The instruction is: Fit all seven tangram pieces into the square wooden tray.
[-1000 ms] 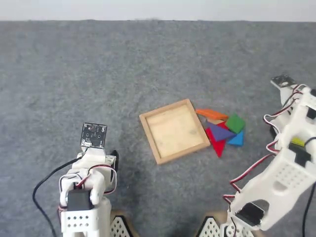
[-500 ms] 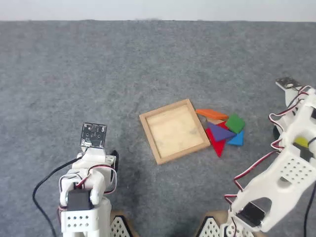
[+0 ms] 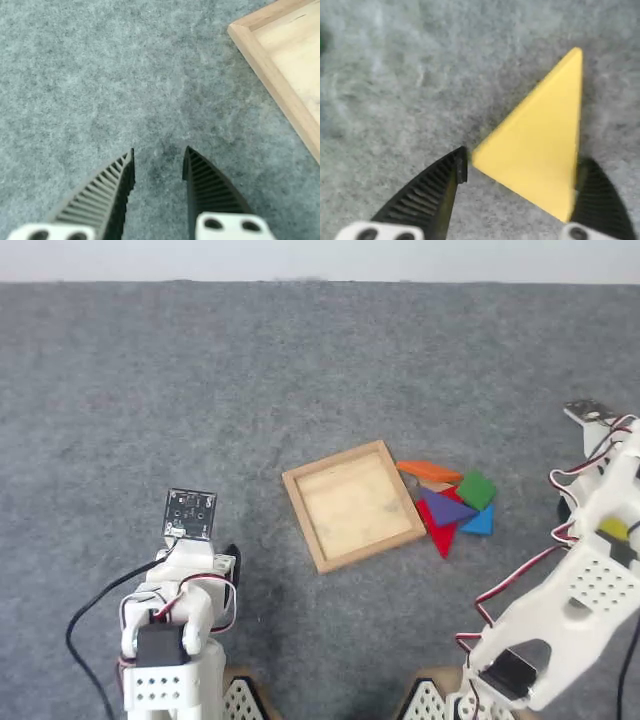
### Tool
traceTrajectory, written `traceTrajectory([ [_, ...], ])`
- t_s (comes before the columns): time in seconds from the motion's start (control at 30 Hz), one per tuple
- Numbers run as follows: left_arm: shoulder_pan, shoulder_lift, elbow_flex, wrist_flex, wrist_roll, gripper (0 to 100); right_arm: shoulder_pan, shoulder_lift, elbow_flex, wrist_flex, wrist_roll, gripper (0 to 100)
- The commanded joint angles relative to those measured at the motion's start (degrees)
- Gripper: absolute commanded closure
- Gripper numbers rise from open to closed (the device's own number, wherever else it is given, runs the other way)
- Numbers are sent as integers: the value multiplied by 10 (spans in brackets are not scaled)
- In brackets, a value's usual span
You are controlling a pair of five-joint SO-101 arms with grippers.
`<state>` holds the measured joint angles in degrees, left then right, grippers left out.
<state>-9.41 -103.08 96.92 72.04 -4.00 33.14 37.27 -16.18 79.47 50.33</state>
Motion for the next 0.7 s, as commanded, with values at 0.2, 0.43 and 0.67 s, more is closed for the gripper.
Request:
traceTrajectory([
  [0.2, 1, -16, -5, 5, -4, 847, 13, -4, -31, 9, 7, 768],
  [0.43, 1, -16, -5, 5, -4, 847, 13, -9, -49, 44, 4, 768],
  [0.67, 1, -16, -5, 5, -4, 847, 16, -9, -109, 109, -55, 768],
])
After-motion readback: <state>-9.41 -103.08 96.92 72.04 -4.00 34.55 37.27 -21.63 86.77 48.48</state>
